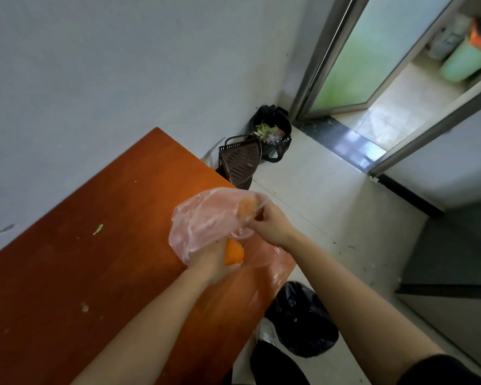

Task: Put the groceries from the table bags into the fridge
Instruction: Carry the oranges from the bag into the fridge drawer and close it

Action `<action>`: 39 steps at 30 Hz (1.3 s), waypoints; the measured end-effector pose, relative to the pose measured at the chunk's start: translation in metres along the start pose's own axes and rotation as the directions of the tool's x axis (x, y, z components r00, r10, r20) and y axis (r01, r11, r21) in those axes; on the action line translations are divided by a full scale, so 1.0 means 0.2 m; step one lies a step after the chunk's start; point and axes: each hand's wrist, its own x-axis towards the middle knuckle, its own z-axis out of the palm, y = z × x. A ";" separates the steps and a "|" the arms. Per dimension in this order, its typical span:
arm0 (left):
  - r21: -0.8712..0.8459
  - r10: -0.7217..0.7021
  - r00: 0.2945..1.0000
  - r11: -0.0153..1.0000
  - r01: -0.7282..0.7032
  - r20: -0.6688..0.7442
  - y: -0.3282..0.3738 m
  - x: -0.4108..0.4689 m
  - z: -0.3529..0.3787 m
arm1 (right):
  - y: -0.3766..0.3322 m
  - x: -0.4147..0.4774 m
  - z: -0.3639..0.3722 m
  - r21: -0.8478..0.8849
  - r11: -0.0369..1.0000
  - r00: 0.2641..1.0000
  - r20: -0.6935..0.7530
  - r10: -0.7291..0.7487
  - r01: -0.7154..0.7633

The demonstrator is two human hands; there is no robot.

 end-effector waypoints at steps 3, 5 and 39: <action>-0.055 -0.075 0.997 0.996 0.074 -0.002 0.03 -0.06 0.00 | 0.00 -0.06 -0.03 0.104 0.993 0.997 0.065 0.048 -0.054; -0.075 -0.119 0.993 0.990 0.121 0.025 0.00 -0.11 -0.01 | 0.01 -0.10 -0.01 0.118 0.985 0.985 0.127 0.114 -0.129; -0.169 0.105 0.643 0.921 -0.350 -0.759 0.29 -1.22 -0.66 | -0.39 -1.06 -0.01 -0.187 0.962 0.790 -0.551 -0.269 0.197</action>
